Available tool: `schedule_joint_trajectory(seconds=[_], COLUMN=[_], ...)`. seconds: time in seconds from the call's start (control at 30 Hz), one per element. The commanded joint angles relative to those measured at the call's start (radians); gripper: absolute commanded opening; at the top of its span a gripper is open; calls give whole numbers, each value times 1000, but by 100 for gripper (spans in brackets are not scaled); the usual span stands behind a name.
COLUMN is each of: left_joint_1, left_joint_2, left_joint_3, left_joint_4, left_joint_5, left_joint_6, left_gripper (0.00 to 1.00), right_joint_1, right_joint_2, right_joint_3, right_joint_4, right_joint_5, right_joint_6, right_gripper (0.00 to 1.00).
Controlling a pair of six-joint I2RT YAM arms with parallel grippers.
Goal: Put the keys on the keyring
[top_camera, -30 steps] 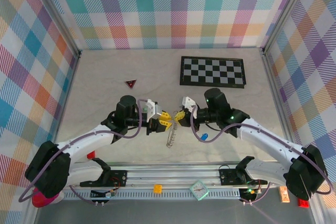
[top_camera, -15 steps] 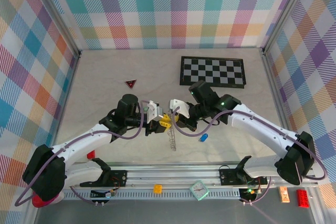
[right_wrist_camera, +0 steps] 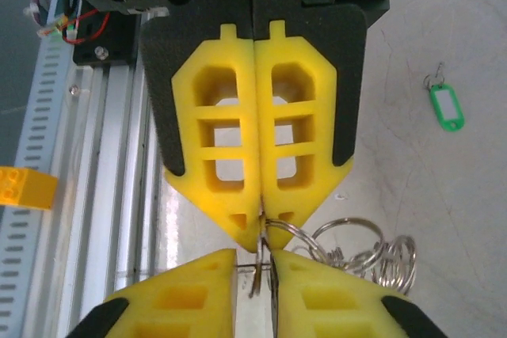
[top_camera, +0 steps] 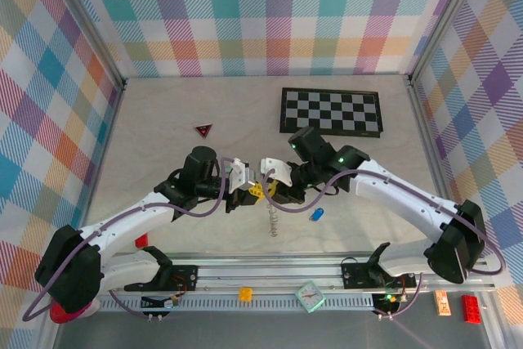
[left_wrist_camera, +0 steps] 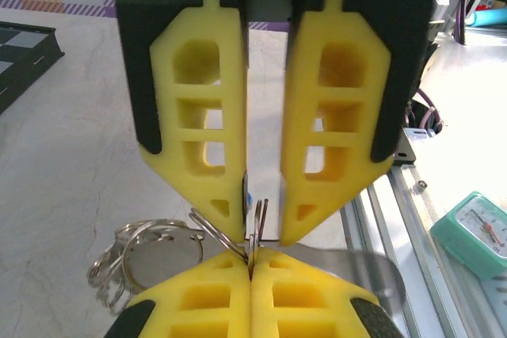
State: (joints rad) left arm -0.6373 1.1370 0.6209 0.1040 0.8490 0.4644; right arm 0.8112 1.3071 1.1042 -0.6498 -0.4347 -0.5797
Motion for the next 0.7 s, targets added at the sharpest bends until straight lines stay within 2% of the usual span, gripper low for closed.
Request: schedule_joint_trajectory(seconds=[0.0,0.13,0.27,0.47,0.67], left_joint_1=[-9,-9,-9,-9,-9], left_joint_2=[-14,-18,-20,-14,-14], left_joint_3=[6,-18,-26,-29,-32], left_joint_4=[70,141,156,168,177], left_joint_5=[60,74,80,82,88], left_joint_6=[-20,-67,-76,-84,-89], left_gripper=[0,0,0,0,0], right_joint_1=[-47,-76,-77,-77,-77], right_joint_2=[-93,-188,-228,-238,-233], right_joint_3=[-92,-234,-319,-376,-389], right_joint_4=[154,340,444,538,571], right_joint_5=[-105,-151,-154,-197,-196], right_joint_6=[66,144,195,247,265], right_gripper=[22,24,25,27,24])
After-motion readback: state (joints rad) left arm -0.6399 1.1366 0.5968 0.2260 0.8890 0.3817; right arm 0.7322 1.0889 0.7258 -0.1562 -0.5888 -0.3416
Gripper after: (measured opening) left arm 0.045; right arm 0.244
